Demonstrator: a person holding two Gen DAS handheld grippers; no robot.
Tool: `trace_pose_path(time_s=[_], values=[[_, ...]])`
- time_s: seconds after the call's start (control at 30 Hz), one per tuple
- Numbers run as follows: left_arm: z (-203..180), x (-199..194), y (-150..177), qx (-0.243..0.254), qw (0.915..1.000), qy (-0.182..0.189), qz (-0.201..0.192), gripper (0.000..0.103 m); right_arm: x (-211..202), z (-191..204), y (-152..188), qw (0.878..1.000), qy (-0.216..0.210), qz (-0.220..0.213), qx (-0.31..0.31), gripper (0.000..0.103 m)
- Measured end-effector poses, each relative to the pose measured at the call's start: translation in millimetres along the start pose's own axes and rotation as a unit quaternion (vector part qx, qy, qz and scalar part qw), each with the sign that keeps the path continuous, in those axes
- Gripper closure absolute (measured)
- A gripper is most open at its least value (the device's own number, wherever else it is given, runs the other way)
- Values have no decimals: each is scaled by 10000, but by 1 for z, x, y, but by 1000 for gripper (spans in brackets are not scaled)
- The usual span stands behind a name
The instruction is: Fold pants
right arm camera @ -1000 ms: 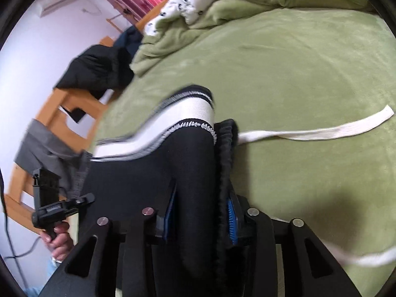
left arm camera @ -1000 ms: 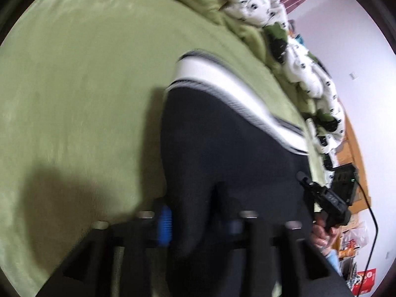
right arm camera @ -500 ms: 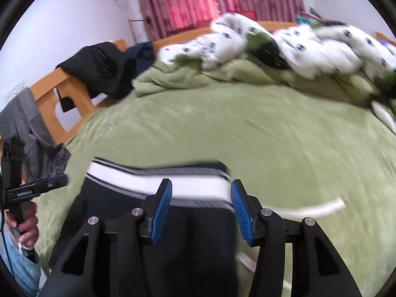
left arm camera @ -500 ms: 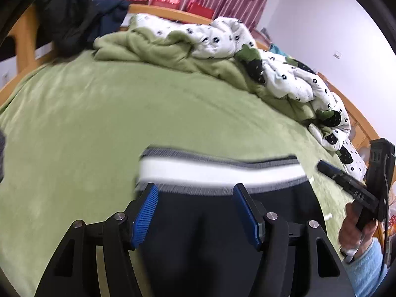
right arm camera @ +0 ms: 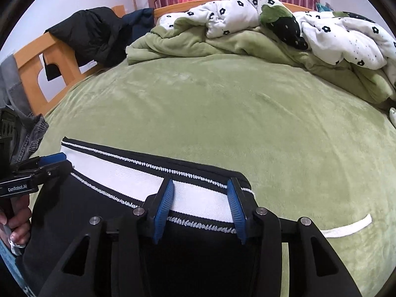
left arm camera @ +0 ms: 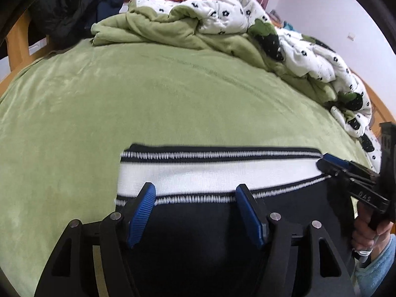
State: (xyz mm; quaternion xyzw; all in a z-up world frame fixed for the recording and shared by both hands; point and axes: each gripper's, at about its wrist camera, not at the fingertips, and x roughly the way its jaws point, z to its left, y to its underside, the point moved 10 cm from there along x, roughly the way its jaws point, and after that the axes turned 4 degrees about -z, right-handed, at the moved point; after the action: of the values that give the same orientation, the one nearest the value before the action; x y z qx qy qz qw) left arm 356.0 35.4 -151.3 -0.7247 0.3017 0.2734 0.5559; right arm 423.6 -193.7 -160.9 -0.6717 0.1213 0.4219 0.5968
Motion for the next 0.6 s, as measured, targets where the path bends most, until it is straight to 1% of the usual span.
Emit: trace_pose_path(time_s=[0.03,0.1,0.17,0.27,0.37,0.43,0.5,0.53,0.6], values=[[-1,-4,4,-23,10000,-34,80,38,-7,0,1,10000,19,24,22,59],[-1,-13,13,-16,9999,-69,110,38,-18,0,6,9999,55,52,101,58],[-1,-21,24,7,9997,-125,200,38,-32,0,16,9998,75,110,170,58],[-4,-40,44,-96,9994,-29,338,38,-52,0,41,9995,126,266,108,58],[-11,-60,64,-83,9992,30,395,38,-70,-4,68,9988,322,355,23,58],[-14,-71,79,-51,9989,88,463,38,-85,-7,84,9986,303,393,156,58],[-19,-85,100,-57,9984,243,504,38,-95,-8,99,9978,260,534,300,58],[-21,-94,110,-79,9980,427,464,38,-100,-9,107,9973,250,590,362,58],[-23,-107,127,-110,9968,636,475,38,-109,-9,121,9966,174,660,466,58]])
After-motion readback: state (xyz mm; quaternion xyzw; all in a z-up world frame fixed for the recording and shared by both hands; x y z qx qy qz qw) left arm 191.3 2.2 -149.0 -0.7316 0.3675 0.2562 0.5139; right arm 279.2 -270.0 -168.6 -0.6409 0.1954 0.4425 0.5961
